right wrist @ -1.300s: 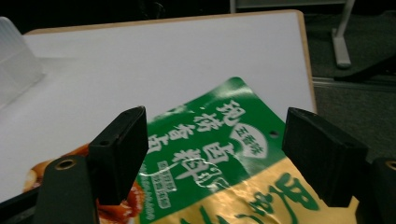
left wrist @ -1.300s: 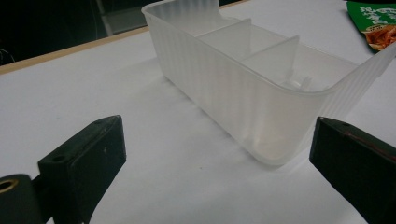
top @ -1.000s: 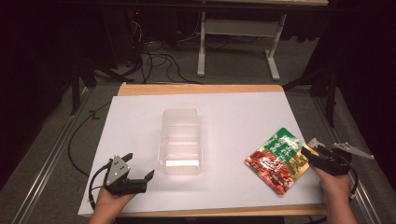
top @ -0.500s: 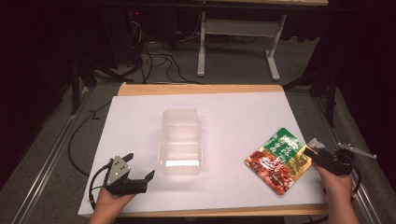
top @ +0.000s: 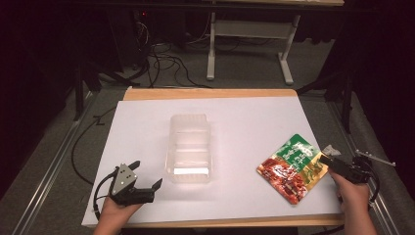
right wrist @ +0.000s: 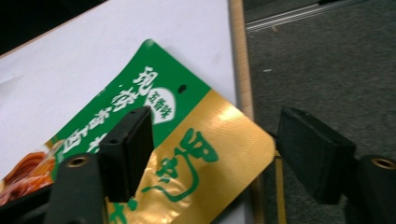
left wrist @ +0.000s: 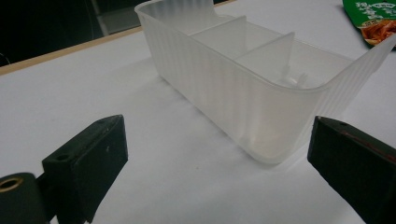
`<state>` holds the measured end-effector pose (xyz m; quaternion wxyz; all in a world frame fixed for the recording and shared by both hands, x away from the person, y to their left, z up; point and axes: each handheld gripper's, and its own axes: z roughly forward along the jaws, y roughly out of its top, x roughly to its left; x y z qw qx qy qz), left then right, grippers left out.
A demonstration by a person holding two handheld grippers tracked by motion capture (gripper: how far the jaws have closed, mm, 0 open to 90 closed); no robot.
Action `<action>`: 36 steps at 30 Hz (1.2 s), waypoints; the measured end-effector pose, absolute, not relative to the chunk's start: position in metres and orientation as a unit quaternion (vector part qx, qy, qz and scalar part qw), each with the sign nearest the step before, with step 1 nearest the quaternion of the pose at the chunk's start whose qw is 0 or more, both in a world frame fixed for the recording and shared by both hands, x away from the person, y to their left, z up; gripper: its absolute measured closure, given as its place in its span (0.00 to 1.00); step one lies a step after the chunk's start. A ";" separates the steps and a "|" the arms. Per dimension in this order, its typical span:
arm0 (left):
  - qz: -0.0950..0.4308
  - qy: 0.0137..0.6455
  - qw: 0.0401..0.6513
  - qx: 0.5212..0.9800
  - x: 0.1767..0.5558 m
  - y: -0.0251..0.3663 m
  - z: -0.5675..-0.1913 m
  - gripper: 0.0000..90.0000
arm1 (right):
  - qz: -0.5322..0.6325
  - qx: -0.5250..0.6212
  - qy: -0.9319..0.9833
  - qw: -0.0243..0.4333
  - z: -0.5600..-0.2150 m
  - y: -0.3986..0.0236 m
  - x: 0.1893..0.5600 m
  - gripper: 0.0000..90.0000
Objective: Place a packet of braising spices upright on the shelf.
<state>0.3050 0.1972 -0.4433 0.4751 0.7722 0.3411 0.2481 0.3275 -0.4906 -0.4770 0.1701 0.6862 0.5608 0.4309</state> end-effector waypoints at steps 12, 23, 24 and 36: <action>0.250 0.342 0.475 0.772 0.305 0.197 -0.443 0.06 | 0.455 0.656 0.574 0.180 -0.471 -0.482 0.324 0.38; 0.249 0.340 0.475 0.772 0.305 0.197 -0.443 0.06 | 0.478 0.628 0.591 0.166 -0.466 -0.467 0.327 0.42; 0.249 0.340 0.475 0.773 0.305 0.197 -0.443 0.06 | 0.477 0.631 0.590 0.164 -0.467 -0.467 0.328 0.42; 0.248 0.339 0.472 0.775 0.305 0.196 -0.444 0.06 | 0.473 0.649 0.581 0.131 -0.475 -0.469 0.331 0.41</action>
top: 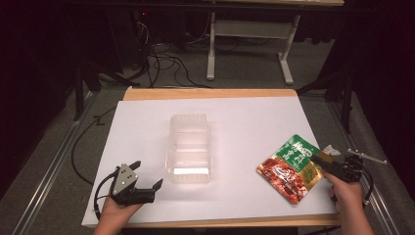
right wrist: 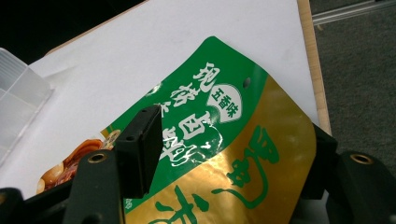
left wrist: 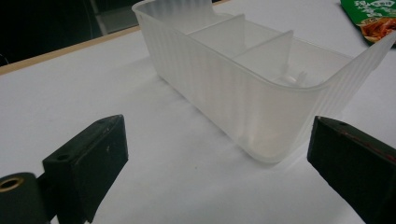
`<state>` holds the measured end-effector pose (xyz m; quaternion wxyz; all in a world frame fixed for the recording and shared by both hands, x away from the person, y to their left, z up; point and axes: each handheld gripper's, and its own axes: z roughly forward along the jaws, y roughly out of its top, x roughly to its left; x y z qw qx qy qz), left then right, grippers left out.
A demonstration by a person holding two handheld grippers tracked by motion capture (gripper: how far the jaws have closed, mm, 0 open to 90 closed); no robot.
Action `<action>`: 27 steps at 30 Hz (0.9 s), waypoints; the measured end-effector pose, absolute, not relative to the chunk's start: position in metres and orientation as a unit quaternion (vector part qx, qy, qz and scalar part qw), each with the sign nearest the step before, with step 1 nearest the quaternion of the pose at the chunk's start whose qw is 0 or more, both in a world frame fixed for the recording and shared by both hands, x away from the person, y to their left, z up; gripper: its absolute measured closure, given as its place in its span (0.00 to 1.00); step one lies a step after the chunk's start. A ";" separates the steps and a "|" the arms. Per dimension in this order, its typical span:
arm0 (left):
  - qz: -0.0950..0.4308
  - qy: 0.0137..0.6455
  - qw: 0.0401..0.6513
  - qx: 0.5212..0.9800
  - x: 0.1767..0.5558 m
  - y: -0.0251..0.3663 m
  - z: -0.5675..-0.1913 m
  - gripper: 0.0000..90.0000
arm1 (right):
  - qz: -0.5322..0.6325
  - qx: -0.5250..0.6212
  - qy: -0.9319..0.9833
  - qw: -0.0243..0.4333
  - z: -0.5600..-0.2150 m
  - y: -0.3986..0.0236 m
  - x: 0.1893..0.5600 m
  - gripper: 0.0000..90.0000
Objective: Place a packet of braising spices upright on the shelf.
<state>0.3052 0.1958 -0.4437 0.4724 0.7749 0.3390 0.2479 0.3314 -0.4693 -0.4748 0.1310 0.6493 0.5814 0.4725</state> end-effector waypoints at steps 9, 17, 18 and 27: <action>0.248 0.339 0.474 0.774 0.305 0.196 -0.443 0.06 | 0.483 0.642 0.585 0.113 -0.475 -0.470 0.331 0.51; 0.248 0.340 0.472 0.774 0.305 0.196 -0.444 0.06 | 0.460 0.626 0.619 0.116 -0.476 -0.462 0.334 0.57; 0.248 0.341 0.473 0.774 0.305 0.197 -0.444 0.06 | 0.455 0.632 0.616 0.117 -0.477 -0.462 0.335 0.57; 0.246 0.346 0.474 0.771 0.306 0.198 -0.445 0.06 | 0.443 0.630 0.630 0.100 -0.478 -0.461 0.337 0.73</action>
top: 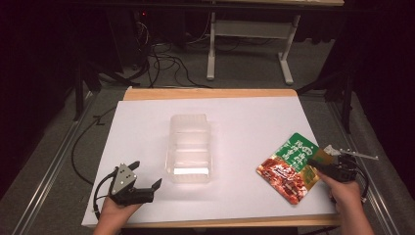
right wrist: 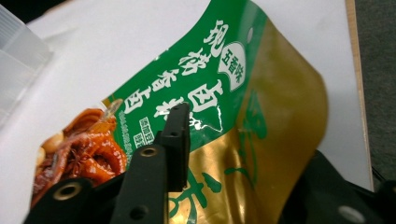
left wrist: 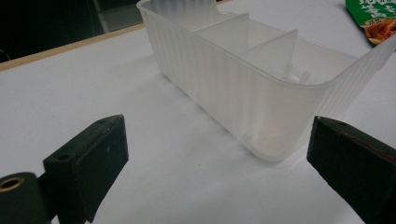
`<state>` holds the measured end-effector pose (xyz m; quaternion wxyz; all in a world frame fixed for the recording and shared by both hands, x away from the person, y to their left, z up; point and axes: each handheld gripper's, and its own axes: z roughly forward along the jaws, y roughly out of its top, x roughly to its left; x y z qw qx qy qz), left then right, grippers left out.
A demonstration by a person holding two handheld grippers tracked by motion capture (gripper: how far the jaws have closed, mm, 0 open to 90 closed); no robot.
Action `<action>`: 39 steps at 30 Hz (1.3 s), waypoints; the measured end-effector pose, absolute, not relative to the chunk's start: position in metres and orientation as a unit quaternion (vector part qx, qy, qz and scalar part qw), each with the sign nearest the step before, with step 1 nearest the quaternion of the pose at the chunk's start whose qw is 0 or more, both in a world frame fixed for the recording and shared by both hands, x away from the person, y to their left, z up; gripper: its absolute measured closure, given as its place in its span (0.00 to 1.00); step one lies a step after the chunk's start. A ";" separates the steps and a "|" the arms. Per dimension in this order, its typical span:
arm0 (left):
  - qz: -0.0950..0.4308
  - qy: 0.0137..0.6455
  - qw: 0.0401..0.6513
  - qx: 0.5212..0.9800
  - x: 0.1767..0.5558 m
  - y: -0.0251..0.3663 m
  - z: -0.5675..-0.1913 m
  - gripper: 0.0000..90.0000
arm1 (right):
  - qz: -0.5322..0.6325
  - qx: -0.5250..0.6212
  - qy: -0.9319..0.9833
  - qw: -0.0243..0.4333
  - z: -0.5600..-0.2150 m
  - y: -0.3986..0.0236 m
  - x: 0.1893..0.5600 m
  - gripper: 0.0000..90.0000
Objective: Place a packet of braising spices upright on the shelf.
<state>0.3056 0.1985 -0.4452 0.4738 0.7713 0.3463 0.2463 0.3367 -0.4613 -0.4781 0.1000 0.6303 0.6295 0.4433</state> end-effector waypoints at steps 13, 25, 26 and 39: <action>0.251 0.351 0.479 0.764 0.305 0.200 -0.444 0.07 | 0.465 0.625 0.614 0.130 -0.475 -0.464 0.329 0.99; 0.253 0.351 0.482 0.762 0.304 0.201 -0.443 0.07 | 0.508 0.593 0.604 0.161 -0.461 -0.460 0.318 1.00; 0.254 0.351 0.482 0.762 0.304 0.201 -0.443 0.07 | 0.511 0.589 0.603 0.165 -0.458 -0.459 0.317 1.00; 0.258 0.355 0.489 0.754 0.304 0.203 -0.442 0.07 | 0.554 0.531 0.605 0.212 -0.423 -0.436 0.300 1.00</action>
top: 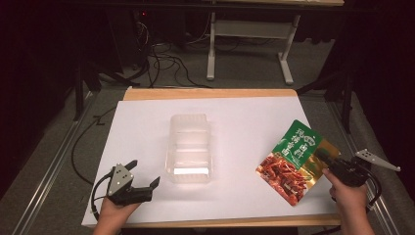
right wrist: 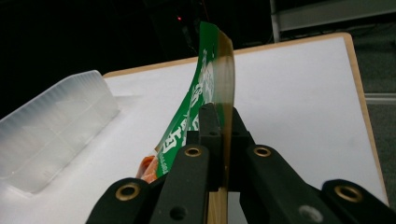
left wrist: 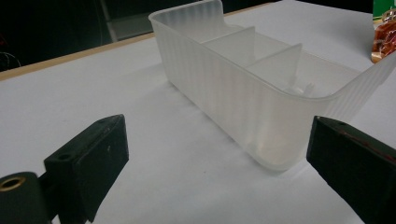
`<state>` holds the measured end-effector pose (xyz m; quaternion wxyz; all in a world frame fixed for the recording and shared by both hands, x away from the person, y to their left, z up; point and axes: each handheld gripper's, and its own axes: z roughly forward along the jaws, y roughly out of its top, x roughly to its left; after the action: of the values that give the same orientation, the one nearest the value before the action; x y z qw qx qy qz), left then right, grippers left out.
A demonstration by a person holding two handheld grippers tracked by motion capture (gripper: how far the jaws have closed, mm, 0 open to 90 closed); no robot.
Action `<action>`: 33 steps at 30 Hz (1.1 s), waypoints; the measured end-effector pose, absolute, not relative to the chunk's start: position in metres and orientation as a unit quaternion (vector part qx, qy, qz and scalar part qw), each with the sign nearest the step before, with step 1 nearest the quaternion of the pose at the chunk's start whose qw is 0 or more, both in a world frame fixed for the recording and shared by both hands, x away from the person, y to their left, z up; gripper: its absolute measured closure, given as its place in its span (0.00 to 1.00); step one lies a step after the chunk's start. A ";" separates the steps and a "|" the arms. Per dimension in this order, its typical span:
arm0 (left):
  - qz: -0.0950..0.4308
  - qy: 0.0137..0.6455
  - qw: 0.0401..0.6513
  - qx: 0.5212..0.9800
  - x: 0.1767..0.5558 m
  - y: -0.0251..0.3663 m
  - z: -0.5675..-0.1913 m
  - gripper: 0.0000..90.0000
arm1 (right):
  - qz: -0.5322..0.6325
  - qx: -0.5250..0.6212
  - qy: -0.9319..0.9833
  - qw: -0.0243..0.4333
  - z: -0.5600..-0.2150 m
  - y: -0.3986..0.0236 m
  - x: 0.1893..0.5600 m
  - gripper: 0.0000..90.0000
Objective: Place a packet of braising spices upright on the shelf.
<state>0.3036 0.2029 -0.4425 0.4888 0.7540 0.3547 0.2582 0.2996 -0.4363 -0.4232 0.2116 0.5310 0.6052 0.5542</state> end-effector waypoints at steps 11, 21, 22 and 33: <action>0.263 0.357 0.492 0.750 0.303 0.203 -0.442 0.07 | 0.577 0.487 0.613 0.232 -0.399 -0.415 0.289 1.00; 0.265 0.360 0.497 0.744 0.302 0.205 -0.441 0.07 | 0.581 0.431 0.635 0.269 -0.373 -0.390 0.275 1.00; 0.265 0.360 0.497 0.744 0.302 0.205 -0.441 0.07 | 0.579 0.424 0.639 0.278 -0.371 -0.388 0.274 1.00; 0.266 0.358 0.495 0.746 0.303 0.205 -0.441 0.07 | 0.579 0.410 0.630 0.316 -0.361 -0.390 0.271 1.00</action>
<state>0.3027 0.2048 -0.4410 0.4950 0.7456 0.3581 0.2662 0.2712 -0.3896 -0.3615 0.3161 0.4099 0.6297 0.5792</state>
